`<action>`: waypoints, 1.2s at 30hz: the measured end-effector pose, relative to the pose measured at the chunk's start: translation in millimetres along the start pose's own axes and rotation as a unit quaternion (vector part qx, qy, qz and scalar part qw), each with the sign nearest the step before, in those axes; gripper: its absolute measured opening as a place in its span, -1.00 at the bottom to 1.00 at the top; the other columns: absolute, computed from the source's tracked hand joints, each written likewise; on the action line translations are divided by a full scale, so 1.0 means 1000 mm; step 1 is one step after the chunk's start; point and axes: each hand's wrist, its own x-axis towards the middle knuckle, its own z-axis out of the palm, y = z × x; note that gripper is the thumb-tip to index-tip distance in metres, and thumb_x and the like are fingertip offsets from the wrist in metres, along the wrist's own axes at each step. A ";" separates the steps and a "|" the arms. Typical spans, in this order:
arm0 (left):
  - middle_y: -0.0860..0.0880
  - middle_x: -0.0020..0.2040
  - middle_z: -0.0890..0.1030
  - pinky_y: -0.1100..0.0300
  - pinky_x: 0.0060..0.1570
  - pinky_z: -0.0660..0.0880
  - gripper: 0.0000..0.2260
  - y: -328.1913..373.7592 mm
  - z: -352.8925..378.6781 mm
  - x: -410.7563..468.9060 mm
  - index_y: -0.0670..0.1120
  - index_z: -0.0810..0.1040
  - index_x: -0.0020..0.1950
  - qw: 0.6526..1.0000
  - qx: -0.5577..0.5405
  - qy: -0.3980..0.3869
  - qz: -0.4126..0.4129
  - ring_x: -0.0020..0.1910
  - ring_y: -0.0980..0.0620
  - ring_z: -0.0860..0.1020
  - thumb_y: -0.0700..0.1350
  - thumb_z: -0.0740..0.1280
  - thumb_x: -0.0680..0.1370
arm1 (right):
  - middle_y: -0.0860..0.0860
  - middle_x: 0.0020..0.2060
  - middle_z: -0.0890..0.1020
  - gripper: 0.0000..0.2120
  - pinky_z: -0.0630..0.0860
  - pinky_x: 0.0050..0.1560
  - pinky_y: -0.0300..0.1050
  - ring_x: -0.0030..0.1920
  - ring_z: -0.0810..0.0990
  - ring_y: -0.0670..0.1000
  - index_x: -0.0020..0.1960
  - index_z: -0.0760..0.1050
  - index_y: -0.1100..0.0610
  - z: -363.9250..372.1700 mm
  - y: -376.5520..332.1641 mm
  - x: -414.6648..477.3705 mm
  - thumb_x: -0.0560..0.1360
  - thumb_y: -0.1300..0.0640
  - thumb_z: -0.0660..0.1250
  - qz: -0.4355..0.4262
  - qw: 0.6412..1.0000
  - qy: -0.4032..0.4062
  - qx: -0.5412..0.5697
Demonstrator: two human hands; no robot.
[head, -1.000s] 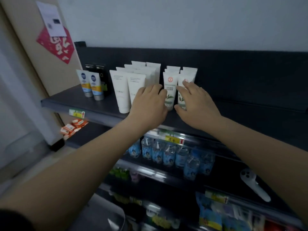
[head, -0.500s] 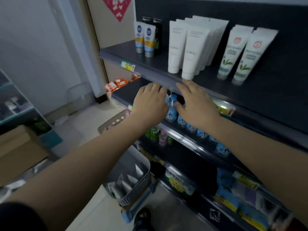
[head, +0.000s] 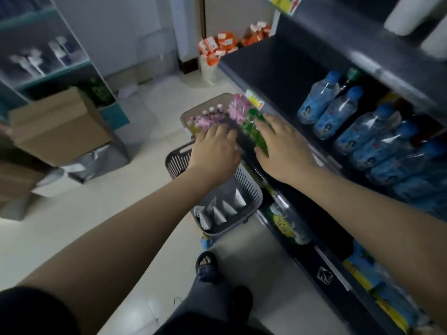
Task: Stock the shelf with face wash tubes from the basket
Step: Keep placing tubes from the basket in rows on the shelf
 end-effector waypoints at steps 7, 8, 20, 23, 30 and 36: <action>-0.12 0.28 0.45 0.02 0.26 0.33 -0.65 -0.066 0.068 -0.013 -0.12 0.40 0.31 0.992 -0.033 -0.107 -0.066 0.29 -0.13 0.39 -0.04 0.14 0.56 | 0.06 0.54 0.07 -0.41 0.04 0.50 0.00 0.54 0.02 0.07 0.55 0.02 0.10 0.070 -0.024 0.038 0.59 0.02 0.15 -0.033 0.995 -0.087 0.027; -0.13 0.27 0.45 0.01 0.24 0.35 -0.65 -0.073 0.076 -0.017 -0.13 0.40 0.30 0.988 -0.038 -0.126 -0.076 0.28 -0.13 0.40 -0.05 0.15 0.56 | 0.07 0.54 0.09 -0.41 0.05 0.49 -0.01 0.54 0.03 0.07 0.55 0.04 0.12 0.079 -0.026 0.042 0.59 0.03 0.16 -0.040 0.994 -0.101 0.033; -0.08 0.23 0.47 0.09 0.27 0.33 -0.71 -0.109 0.171 -0.046 -0.11 0.44 0.24 0.960 -0.037 -0.247 -0.126 0.24 -0.09 0.42 -0.11 0.17 0.55 | 0.10 0.53 0.13 -0.48 0.04 0.52 -0.02 0.54 0.05 0.08 0.53 0.11 0.17 0.201 -0.029 0.071 0.60 0.15 0.14 -0.165 0.957 -0.235 0.044; -0.07 0.23 0.47 0.10 0.26 0.32 -0.70 -0.107 0.195 -0.045 -0.11 0.44 0.24 0.952 -0.048 -0.269 -0.138 0.25 -0.08 0.42 -0.13 0.19 0.52 | 0.09 0.53 0.13 -0.49 0.08 0.51 0.00 0.54 0.04 0.08 0.52 0.12 0.17 0.232 -0.026 0.079 0.60 0.19 0.15 -0.195 0.939 -0.278 0.051; -0.08 0.22 0.48 0.08 0.23 0.36 -0.70 -0.100 0.244 -0.036 -0.12 0.44 0.23 0.930 -0.049 -0.331 -0.149 0.24 -0.09 0.43 -0.18 0.16 0.51 | 0.10 0.50 0.20 -0.52 0.10 0.48 -0.05 0.53 0.10 0.08 0.49 0.20 0.21 0.299 -0.019 0.096 0.58 0.26 0.16 -0.254 0.903 -0.339 0.066; -0.06 0.20 0.51 0.12 0.20 0.36 -0.70 -0.100 0.270 -0.032 -0.11 0.44 0.27 0.921 -0.008 -0.366 -0.134 0.21 -0.07 0.47 -0.20 0.17 0.54 | 0.09 0.50 0.22 -0.56 0.07 0.49 -0.06 0.52 0.12 0.09 0.50 0.21 0.20 0.333 -0.018 0.100 0.63 0.22 0.08 -0.284 0.874 -0.386 0.077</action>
